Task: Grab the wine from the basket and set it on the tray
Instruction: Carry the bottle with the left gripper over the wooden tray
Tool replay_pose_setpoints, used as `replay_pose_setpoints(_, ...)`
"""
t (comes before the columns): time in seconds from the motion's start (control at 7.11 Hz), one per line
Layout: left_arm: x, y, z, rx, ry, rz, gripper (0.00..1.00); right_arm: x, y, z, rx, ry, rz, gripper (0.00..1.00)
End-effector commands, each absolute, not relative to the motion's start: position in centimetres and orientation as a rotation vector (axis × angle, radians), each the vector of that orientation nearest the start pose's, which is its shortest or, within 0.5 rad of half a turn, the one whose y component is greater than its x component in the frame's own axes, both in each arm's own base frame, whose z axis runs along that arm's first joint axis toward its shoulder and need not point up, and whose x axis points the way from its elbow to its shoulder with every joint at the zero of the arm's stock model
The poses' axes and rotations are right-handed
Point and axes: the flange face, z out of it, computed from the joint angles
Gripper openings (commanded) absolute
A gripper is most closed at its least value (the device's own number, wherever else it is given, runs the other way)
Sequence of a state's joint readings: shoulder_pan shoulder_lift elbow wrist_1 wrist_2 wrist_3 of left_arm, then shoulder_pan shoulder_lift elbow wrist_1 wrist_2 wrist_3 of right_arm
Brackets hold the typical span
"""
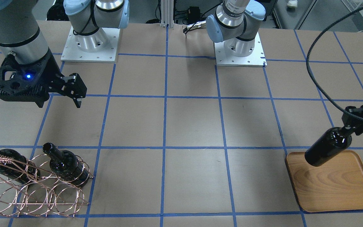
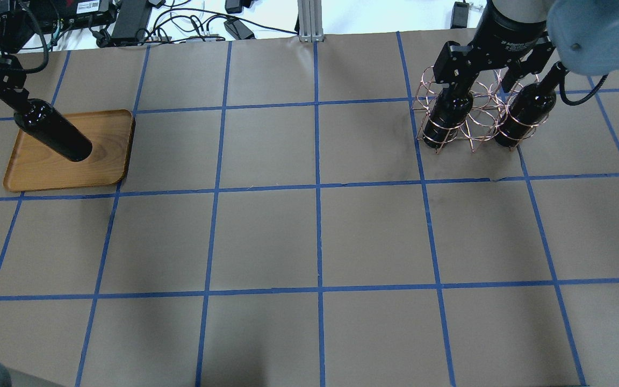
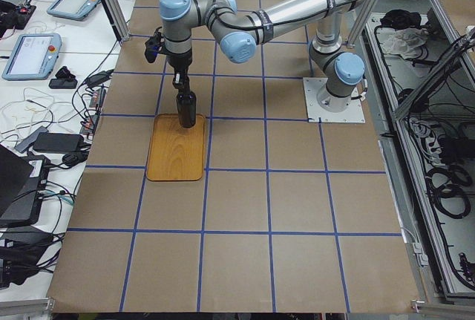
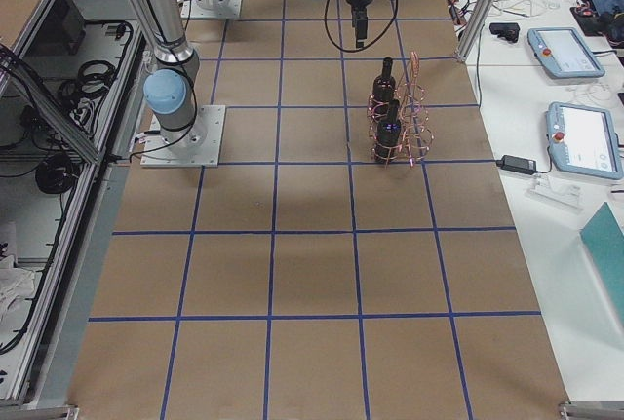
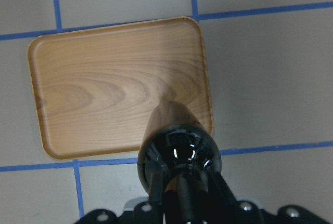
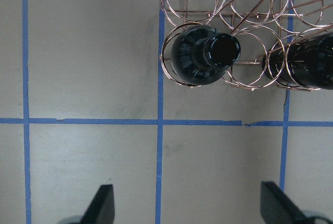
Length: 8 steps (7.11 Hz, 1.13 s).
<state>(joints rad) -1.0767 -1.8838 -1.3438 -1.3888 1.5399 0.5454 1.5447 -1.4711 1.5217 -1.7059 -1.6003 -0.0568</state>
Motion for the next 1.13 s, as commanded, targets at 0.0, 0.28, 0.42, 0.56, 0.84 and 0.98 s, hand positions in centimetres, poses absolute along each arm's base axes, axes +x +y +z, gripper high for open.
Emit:
replay_pose_setpoints(0.0,22.0,-63.9,41.9,0.046,3.132,-0.139,0.11,11.6,-54.5,47.5,-0.046,3.174,-0.134,1.0)
replay_pose_setpoints(0.28,22.8,-64.6,40.5,0.039,3.127,-0.147,0.12,11.6,-54.6,47.6,-0.049,3.174,-0.144,1.0)
replay_pose_setpoints(0.42,22.9,-64.7,40.2,0.036,3.125,-0.148,0.14,11.6,-54.5,47.5,-0.044,3.176,-0.132,1.0)
replay_pose_setpoints(0.56,23.1,-64.8,39.7,0.034,3.131,-0.137,0.14,11.6,-54.5,47.5,-0.041,3.175,-0.141,1.0)
replay_pose_setpoints(0.84,24.0,-64.4,39.2,0.01,3.138,-0.124,0.19,11.6,-54.6,47.6,-0.046,3.175,-0.144,1.0)
replay_pose_setpoints(0.98,24.8,-64.1,38.7,0.004,3.144,-0.114,0.22,11.6,-54.5,47.5,-0.044,3.176,-0.139,1.0)
